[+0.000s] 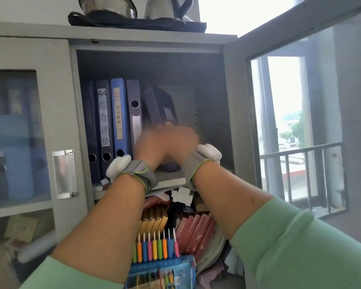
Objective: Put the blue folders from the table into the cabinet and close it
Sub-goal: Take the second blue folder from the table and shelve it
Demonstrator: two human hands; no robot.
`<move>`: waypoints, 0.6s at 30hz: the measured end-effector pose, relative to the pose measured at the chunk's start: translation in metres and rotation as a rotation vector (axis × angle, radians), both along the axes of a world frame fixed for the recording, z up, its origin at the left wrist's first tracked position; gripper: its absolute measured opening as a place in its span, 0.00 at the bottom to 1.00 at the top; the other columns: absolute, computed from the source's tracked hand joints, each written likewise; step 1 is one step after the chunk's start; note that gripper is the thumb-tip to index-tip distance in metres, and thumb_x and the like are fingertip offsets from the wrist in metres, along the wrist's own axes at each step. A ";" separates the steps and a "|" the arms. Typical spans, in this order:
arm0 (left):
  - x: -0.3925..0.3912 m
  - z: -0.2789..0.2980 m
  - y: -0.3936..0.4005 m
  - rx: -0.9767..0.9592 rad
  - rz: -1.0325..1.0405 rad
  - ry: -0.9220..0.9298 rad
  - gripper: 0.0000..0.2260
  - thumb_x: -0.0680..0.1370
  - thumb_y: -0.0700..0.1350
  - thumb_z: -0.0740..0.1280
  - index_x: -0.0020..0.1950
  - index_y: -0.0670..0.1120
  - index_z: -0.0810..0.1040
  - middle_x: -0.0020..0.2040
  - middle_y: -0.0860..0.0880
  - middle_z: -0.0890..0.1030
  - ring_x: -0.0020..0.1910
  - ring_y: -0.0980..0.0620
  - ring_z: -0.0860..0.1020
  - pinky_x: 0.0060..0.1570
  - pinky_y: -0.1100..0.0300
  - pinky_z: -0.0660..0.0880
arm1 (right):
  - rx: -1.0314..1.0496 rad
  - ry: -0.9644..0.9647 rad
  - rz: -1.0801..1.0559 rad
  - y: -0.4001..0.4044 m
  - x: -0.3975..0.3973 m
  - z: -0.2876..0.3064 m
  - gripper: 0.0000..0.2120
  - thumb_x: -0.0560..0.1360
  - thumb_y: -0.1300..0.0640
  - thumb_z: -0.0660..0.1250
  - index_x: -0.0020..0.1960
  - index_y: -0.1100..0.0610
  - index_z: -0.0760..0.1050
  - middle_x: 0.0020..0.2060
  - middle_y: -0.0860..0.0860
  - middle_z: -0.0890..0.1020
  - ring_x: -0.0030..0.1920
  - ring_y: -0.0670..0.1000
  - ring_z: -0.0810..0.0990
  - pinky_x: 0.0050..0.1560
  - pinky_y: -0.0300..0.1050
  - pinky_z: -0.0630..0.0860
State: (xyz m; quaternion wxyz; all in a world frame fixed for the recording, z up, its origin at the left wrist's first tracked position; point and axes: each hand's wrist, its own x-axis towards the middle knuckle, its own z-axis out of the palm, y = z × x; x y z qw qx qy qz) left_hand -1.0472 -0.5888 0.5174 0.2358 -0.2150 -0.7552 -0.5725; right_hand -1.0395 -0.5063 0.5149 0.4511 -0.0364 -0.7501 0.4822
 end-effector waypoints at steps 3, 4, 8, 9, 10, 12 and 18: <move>0.031 -0.007 -0.006 -0.038 -0.047 0.014 0.21 0.82 0.54 0.53 0.46 0.41 0.79 0.44 0.36 0.83 0.51 0.36 0.82 0.47 0.54 0.83 | -0.023 -0.014 -0.032 -0.011 0.044 -0.004 0.27 0.77 0.44 0.59 0.24 0.58 0.68 0.27 0.53 0.75 0.35 0.57 0.72 0.39 0.42 0.64; 0.051 -0.015 -0.008 -0.048 -0.079 -0.002 0.22 0.82 0.54 0.54 0.46 0.41 0.80 0.45 0.36 0.84 0.51 0.37 0.82 0.49 0.53 0.82 | -0.044 -0.031 -0.056 -0.012 0.064 -0.012 0.26 0.77 0.44 0.58 0.24 0.58 0.69 0.30 0.54 0.76 0.36 0.56 0.72 0.40 0.42 0.64; 0.113 -0.038 -0.010 -0.048 -0.179 -0.044 0.21 0.79 0.57 0.57 0.37 0.44 0.80 0.44 0.38 0.83 0.46 0.39 0.83 0.53 0.43 0.80 | -0.123 -0.059 -0.126 -0.019 0.133 -0.035 0.25 0.76 0.45 0.58 0.24 0.56 0.70 0.29 0.52 0.77 0.37 0.56 0.75 0.41 0.42 0.67; 0.127 -0.043 -0.009 -0.050 -0.213 -0.058 0.21 0.79 0.57 0.58 0.35 0.45 0.78 0.43 0.38 0.83 0.46 0.38 0.83 0.52 0.43 0.81 | -0.151 -0.053 -0.154 -0.020 0.147 -0.041 0.25 0.76 0.45 0.59 0.23 0.55 0.70 0.27 0.52 0.76 0.37 0.57 0.76 0.40 0.43 0.67; 0.149 -0.053 -0.006 -0.070 -0.273 -0.089 0.21 0.79 0.57 0.58 0.34 0.45 0.78 0.43 0.38 0.82 0.45 0.38 0.83 0.51 0.44 0.81 | -0.180 -0.036 -0.203 -0.019 0.173 -0.053 0.25 0.76 0.46 0.59 0.23 0.55 0.70 0.26 0.52 0.76 0.36 0.57 0.76 0.40 0.43 0.68; 0.180 -0.065 -0.003 -0.100 -0.339 -0.087 0.22 0.79 0.57 0.58 0.33 0.45 0.77 0.39 0.38 0.81 0.37 0.40 0.81 0.45 0.49 0.81 | -0.228 -0.002 -0.275 -0.022 0.207 -0.066 0.24 0.76 0.47 0.60 0.23 0.55 0.70 0.23 0.51 0.74 0.30 0.54 0.74 0.37 0.43 0.66; 0.288 -0.099 0.025 -0.139 -0.584 -0.122 0.22 0.81 0.55 0.59 0.38 0.40 0.79 0.29 0.41 0.76 0.19 0.51 0.76 0.24 0.61 0.75 | -0.273 -0.014 -0.494 -0.004 0.331 -0.100 0.21 0.77 0.46 0.60 0.37 0.60 0.82 0.30 0.54 0.79 0.34 0.54 0.74 0.39 0.41 0.63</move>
